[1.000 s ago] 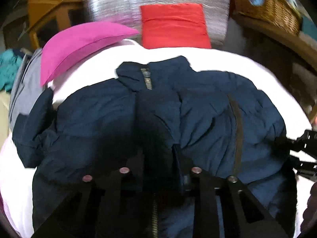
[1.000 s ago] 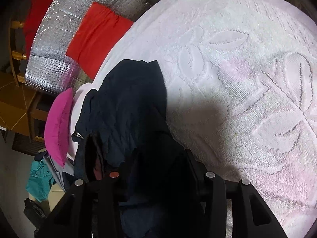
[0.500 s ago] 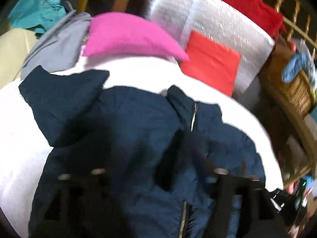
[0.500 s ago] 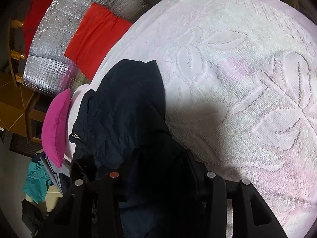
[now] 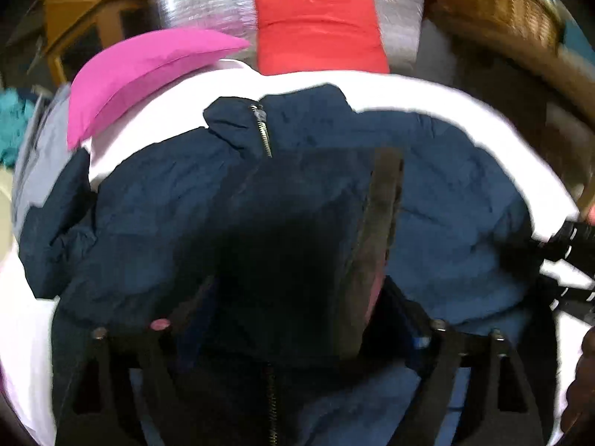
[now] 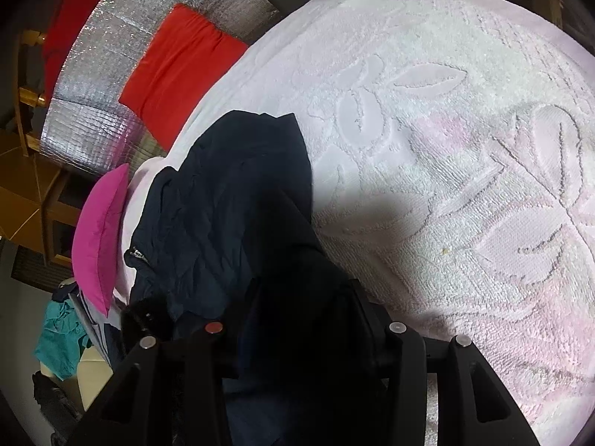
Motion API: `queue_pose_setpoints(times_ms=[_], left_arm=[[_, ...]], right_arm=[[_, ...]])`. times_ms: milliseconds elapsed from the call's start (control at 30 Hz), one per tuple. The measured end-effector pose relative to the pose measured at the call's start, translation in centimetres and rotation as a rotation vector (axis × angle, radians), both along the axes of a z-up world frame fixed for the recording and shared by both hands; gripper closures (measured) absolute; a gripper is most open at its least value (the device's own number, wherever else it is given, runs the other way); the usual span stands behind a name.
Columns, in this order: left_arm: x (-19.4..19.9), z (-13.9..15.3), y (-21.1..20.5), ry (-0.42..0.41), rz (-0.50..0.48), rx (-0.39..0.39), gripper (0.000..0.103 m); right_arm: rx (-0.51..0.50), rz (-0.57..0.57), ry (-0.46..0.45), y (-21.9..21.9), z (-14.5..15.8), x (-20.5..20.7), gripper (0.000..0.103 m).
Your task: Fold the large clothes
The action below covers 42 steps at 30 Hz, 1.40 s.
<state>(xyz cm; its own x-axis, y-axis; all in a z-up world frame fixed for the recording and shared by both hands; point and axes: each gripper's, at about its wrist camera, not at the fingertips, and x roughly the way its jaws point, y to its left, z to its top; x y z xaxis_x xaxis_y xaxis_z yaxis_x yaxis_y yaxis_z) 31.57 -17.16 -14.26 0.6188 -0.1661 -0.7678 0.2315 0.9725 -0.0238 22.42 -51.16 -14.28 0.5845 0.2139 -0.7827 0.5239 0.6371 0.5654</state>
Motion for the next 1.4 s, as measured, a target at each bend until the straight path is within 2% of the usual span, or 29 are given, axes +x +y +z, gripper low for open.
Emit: queue_pose_setpoints(times_ms=[33,67,133,167,267,300,333,367,433,533,633,733,867,933,1000,1067,1200,1300,1333,1400], left_arm=[[0.0,0.7,0.8,-0.005,-0.003,-0.054,0.047],[0.0,1.8,1.7,-0.025,-0.005,-0.102,0.059],[0.1,3.2,2.9,-0.077,0.017,-0.12,0.065],[0.2,4.3,4.4,-0.121,0.045,-0.141,0.065],[0.2,6.2,7.8,-0.168,0.11,-0.177,0.065],[0.4,6.4,8.8,-0.172,0.129,-0.185,0.064],[0.7,6.5,10.1,-0.16,0.155,-0.189,0.057],[1.2,6.2,10.9,-0.144,0.173,-0.19,0.042],[1.9,5.5,12.9,-0.105,0.224,-0.205,0.03],[2.9,4.5,15.2,-0.029,0.265,-0.24,0.03],[3.7,3.0,16.8,0.037,0.287,-0.243,0.03],[4.6,1.1,16.9,0.099,0.304,-0.175,0.03],[5.5,-2.0,16.0,0.197,0.314,-0.044,0.03],[5.7,-2.9,15.9,0.226,0.312,-0.027,0.03],[5.5,-2.5,15.7,0.22,0.303,-0.013,0.03],[5.0,-1.6,15.8,0.206,0.294,-0.046,0.03],[3.8,0.8,16.3,0.119,0.295,-0.079,0.03],[3.4,1.5,16.3,0.08,0.298,-0.067,0.03],[3.3,1.3,16.1,0.087,0.294,-0.062,0.03],[3.7,0.4,15.5,0.129,0.276,-0.045,0.03]], right_arm=[[0.001,0.001,-0.001,0.0,0.0,0.0,0.054],[0.0,0.001,-0.001,0.0,0.0,0.0,0.054],[-0.007,0.005,-0.001,0.1,0.1,0.0,0.054],[-0.011,0.007,-0.002,0.2,0.1,0.0,0.054],[-0.012,0.006,-0.003,0.3,0.2,0.0,0.055],[-0.009,0.004,-0.003,0.3,0.2,0.0,0.055],[-0.007,0.002,-0.003,0.3,0.2,-0.1,0.055],[-0.008,0.001,-0.001,0.3,0.3,0.0,0.054],[-0.017,-0.005,0.002,0.3,0.4,0.0,0.053],[-0.037,-0.019,-0.003,0.3,1.0,0.0,0.045],[-0.091,-0.034,-0.028,0.4,1.9,-0.1,0.045],[-0.182,-0.021,-0.057,1.0,3.0,0.2,0.045],[-0.235,0.027,0.014,2.1,1.8,1.3,0.049],[-0.252,0.024,0.033,2.2,1.5,1.4,0.049],[-0.305,0.022,0.029,2.7,2.3,1.4,0.049],[-0.403,0.002,0.002,3.4,4.0,0.9,0.049],[-0.516,-0.008,-0.146,5.2,7.2,-0.4,0.047],[-0.497,0.112,-0.217,7.7,7.7,-0.2,0.047],[-0.485,0.154,-0.214,8.6,7.4,0.0,0.048],[-0.483,0.238,-0.187,11.0,6.4,0.8,0.057]])
